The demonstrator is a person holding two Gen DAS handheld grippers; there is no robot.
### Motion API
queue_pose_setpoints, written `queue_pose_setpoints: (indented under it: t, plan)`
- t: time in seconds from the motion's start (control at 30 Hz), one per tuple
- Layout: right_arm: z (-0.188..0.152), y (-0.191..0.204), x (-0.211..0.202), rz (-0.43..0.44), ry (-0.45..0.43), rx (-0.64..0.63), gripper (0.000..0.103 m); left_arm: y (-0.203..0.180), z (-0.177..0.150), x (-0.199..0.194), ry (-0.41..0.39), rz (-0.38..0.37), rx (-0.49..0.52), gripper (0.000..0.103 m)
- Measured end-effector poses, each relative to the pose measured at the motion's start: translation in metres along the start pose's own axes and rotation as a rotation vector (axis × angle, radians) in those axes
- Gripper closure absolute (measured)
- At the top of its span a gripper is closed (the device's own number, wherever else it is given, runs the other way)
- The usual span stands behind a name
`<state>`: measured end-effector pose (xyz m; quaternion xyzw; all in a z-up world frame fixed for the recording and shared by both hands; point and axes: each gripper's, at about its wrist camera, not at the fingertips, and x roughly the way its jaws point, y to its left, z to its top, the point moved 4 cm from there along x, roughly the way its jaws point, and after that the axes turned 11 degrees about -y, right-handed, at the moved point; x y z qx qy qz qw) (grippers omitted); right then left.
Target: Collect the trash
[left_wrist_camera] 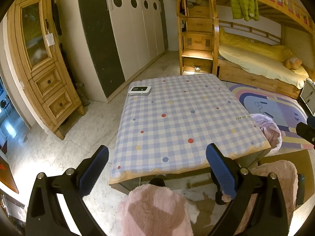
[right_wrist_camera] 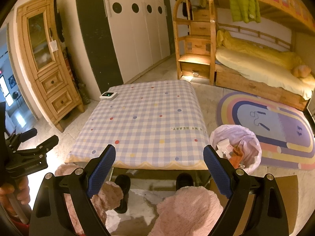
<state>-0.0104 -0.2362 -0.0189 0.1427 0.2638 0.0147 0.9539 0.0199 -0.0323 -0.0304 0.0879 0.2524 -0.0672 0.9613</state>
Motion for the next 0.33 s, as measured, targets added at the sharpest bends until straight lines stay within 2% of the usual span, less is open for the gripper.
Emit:
queue_pose_setpoints:
  t: [0.17, 0.33]
  plan:
    - [0.002, -0.011, -0.001, -0.026, -0.008, 0.009, 0.013, -0.004, 0.001, 0.008, 0.019, -0.018, -0.003, 0.007]
    - [-0.002, -0.054, -0.008, -0.129, -0.042, 0.052, 0.013, -0.01, 0.0, 0.022, 0.048, -0.03, -0.012, 0.007]
